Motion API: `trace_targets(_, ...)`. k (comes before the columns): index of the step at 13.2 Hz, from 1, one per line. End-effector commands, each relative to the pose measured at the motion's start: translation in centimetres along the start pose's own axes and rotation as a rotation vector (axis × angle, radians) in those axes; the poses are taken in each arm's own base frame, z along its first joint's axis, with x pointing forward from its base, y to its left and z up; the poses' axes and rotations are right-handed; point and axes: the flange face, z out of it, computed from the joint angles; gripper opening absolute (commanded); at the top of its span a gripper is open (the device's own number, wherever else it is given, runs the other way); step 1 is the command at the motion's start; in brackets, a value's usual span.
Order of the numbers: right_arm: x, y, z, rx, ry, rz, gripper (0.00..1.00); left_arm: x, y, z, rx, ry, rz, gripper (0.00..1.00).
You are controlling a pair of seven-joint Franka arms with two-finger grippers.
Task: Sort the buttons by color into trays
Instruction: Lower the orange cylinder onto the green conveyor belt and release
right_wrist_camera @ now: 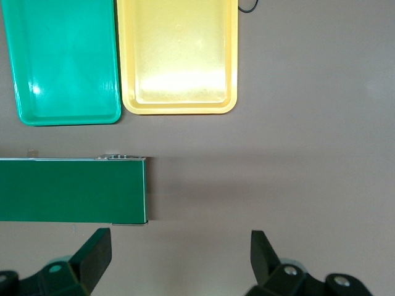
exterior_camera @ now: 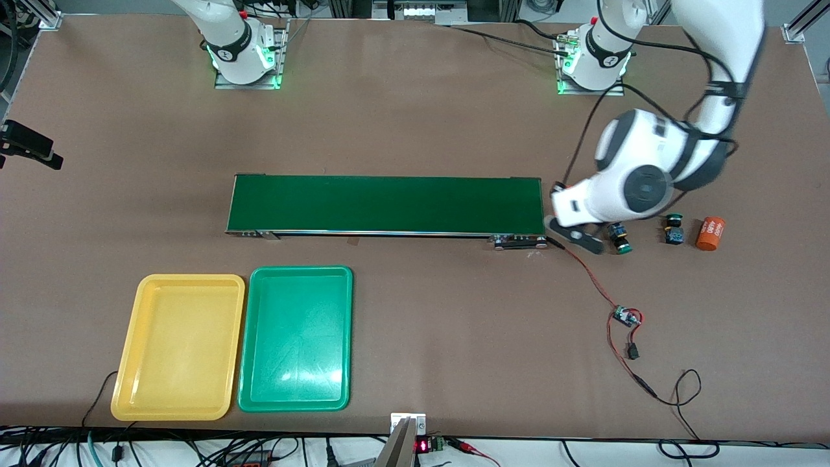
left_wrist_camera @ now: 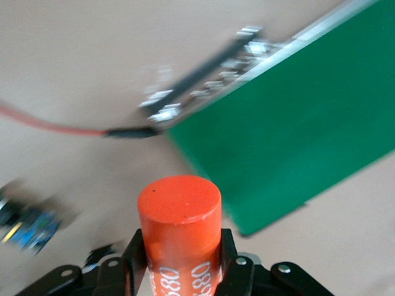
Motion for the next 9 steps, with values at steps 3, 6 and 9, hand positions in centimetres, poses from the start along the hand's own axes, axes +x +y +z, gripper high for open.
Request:
trace_targets(3,0.0,0.0,-0.4,0.011,0.006,0.008,1.00,2.3,8.0,1.7,0.189,-0.083,0.385,0.03)
trace_targets(6,0.0,0.0,-0.4,0.011,0.004,0.009,1.00,3.6,10.7,2.2,0.299,-0.104,0.686,0.03)
trace_targets(9,0.0,0.1,-0.4,0.008,0.004,0.010,1.00,4.3,12.8,2.7,0.312,-0.092,0.800,0.04)
